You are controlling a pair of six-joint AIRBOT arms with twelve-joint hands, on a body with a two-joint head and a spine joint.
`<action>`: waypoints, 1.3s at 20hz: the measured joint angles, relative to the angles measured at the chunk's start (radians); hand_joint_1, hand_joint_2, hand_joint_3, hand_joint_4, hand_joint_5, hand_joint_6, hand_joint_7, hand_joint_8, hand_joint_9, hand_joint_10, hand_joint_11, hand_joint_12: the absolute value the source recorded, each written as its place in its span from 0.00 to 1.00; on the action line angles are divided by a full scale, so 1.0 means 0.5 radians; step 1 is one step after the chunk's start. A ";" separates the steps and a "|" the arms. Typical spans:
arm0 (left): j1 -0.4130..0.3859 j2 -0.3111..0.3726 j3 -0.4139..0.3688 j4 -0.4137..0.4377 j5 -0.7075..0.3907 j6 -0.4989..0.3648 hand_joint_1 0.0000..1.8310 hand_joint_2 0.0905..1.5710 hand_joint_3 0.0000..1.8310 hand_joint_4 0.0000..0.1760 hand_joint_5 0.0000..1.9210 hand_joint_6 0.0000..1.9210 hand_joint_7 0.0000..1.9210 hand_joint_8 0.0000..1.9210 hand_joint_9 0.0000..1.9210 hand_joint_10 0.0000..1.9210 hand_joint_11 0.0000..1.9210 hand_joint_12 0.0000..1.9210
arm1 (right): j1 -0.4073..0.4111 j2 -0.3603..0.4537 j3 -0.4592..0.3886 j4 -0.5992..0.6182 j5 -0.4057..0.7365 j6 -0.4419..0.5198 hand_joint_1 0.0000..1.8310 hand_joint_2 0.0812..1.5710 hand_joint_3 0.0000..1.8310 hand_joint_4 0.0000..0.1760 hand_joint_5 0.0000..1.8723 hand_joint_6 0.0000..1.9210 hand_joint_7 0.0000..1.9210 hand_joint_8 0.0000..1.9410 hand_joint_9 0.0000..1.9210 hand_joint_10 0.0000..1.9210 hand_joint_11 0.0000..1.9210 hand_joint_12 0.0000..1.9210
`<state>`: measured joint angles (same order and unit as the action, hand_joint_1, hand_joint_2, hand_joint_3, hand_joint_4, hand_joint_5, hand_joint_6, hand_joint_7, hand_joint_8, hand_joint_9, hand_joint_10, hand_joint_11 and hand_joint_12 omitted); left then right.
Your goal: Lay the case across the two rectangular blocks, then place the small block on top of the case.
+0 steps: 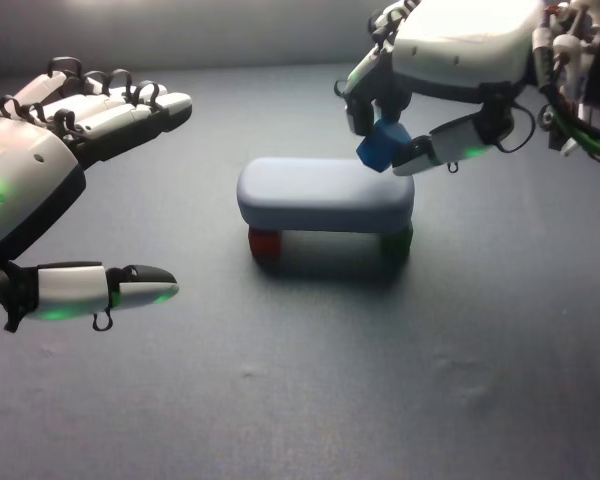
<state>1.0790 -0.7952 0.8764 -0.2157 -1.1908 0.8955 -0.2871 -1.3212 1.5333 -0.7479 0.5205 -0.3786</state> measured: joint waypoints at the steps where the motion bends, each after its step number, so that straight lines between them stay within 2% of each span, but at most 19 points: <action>1: 0.000 0.000 0.000 0.004 0.002 0.000 0.48 0.53 0.00 0.11 0.16 0.00 0.14 0.00 0.14 0.00 0.00 0.41 | 0.000 -0.016 0.011 -0.005 -0.026 0.000 0.68 0.65 0.00 0.00 0.56 0.51 0.64 0.27 0.54 0.36 0.32 0.76; 3: 0.000 0.000 0.000 0.003 0.003 -0.003 0.49 0.53 0.00 0.06 0.16 0.00 0.14 0.00 0.14 0.00 0.00 0.41 | 0.008 -0.031 0.026 -0.027 -0.054 -0.001 0.69 0.64 0.00 0.03 0.56 0.49 0.65 0.27 0.52 0.39 0.30 0.72; 4: -0.005 0.000 0.000 0.000 0.005 -0.005 0.49 0.53 0.00 0.08 0.16 0.00 0.14 0.00 0.14 0.00 0.00 0.39 | 0.020 -0.037 0.034 -0.028 -0.070 0.000 0.69 0.64 0.00 0.02 0.56 0.49 0.65 0.26 0.53 0.38 0.31 0.70; 6: -0.008 0.000 0.000 0.006 0.005 -0.009 0.48 0.54 0.00 0.05 0.16 0.00 0.14 0.00 0.14 0.00 0.00 0.40 | 0.021 -0.060 0.053 -0.040 -0.088 -0.001 0.69 0.64 0.00 0.00 0.56 0.47 0.65 0.29 0.53 0.47 0.35 0.76; 7: -0.010 -0.002 0.000 0.010 0.007 -0.014 0.48 0.53 0.00 0.11 0.16 0.00 0.13 0.00 0.14 0.00 0.00 0.38 | 0.021 -0.067 0.055 -0.043 -0.100 -0.001 0.69 0.64 0.00 0.00 0.58 0.40 0.64 0.36 0.55 0.57 0.44 0.82; 8: -0.010 -0.005 0.003 0.013 0.010 -0.014 0.49 0.53 0.00 0.08 0.16 0.00 0.13 0.00 0.14 0.00 0.00 0.38 | 0.021 -0.076 0.056 -0.053 -0.114 0.000 0.70 0.64 0.00 0.00 0.59 0.37 0.65 0.38 0.57 0.61 0.48 0.83; 9: -0.011 -0.014 0.010 0.013 0.011 -0.018 0.49 0.54 0.00 0.09 0.16 0.00 0.13 0.00 0.13 0.00 0.00 0.37 | 0.021 -0.082 0.058 -0.055 -0.118 0.000 0.70 0.64 0.00 0.00 0.58 0.39 0.65 0.36 0.56 0.58 0.46 0.80; 10: -0.012 -0.014 0.013 0.014 0.019 -0.021 0.48 0.54 0.00 0.13 0.16 0.00 0.13 0.00 0.13 0.00 0.00 0.37 | 0.021 -0.089 0.058 -0.055 -0.115 0.000 0.69 0.64 0.00 0.00 0.58 0.40 0.64 0.37 0.55 0.58 0.43 0.80; 12: -0.012 -0.014 0.013 0.013 0.018 -0.021 0.47 0.54 0.00 0.10 0.16 0.00 0.13 0.00 0.13 0.00 0.00 0.36 | 0.021 -0.091 0.058 -0.064 -0.118 -0.001 0.69 0.65 0.00 0.00 0.56 0.44 0.63 0.38 0.54 0.57 0.43 0.80; 13: -0.012 -0.014 0.014 0.012 0.019 -0.022 0.47 0.54 0.00 0.08 0.16 0.00 0.13 0.00 0.14 0.00 0.00 0.36 | 0.021 -0.092 0.058 -0.069 -0.119 0.000 0.69 0.65 0.00 0.00 0.56 0.43 0.60 0.44 0.53 0.61 0.44 0.83; 15: -0.012 -0.014 0.014 0.013 0.020 -0.024 0.46 0.54 0.00 0.16 0.16 0.00 0.13 0.00 0.13 0.00 0.00 0.38 | 0.021 -0.094 0.058 -0.084 -0.125 0.000 0.68 0.66 0.00 0.00 0.55 0.44 0.58 0.47 0.49 0.59 0.38 0.84; 17: -0.012 -0.014 0.014 0.014 0.021 -0.030 0.46 0.54 0.00 0.16 0.16 0.00 0.13 0.00 0.13 0.00 0.00 0.36 | 0.021 -0.096 0.057 -0.085 -0.125 0.000 0.68 0.66 0.00 0.00 0.55 0.44 0.59 0.46 0.51 0.60 0.42 0.84; 18: -0.012 -0.014 0.014 0.013 0.021 -0.031 0.45 0.54 0.00 0.18 0.16 0.00 0.13 0.00 0.13 0.00 0.00 0.36 | 0.021 -0.101 0.058 -0.085 -0.125 0.000 0.69 0.66 0.00 0.00 0.54 0.46 0.60 0.42 0.54 0.58 0.44 0.82; 21: -0.014 -0.014 0.014 0.014 0.023 -0.037 0.46 0.55 0.00 0.23 0.16 0.00 0.12 0.00 0.12 0.00 0.00 0.32 | 0.021 -0.105 0.057 -0.091 -0.127 0.000 0.69 0.66 0.00 0.00 0.54 0.44 0.61 0.42 0.56 0.59 0.48 0.82; 24: -0.014 -0.014 0.014 0.021 0.023 -0.043 0.46 0.55 0.00 0.20 0.16 0.00 0.12 0.00 0.12 0.00 0.00 0.33 | 0.021 -0.105 0.057 -0.092 -0.134 -0.001 0.68 0.66 0.00 0.00 0.53 0.48 0.60 0.42 0.54 0.56 0.41 0.80; 26: -0.014 -0.014 0.015 0.021 0.023 -0.045 0.46 0.54 0.00 0.23 0.16 0.00 0.12 0.00 0.13 0.00 0.00 0.35 | 0.021 -0.105 0.057 -0.092 -0.140 -0.001 0.69 0.66 0.00 0.00 0.55 0.41 0.60 0.46 0.54 0.62 0.47 0.85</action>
<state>1.0721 -0.8024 0.8841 -0.2054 -1.1793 0.8730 -0.2764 -1.3739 1.5620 -0.7937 0.4507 -0.3790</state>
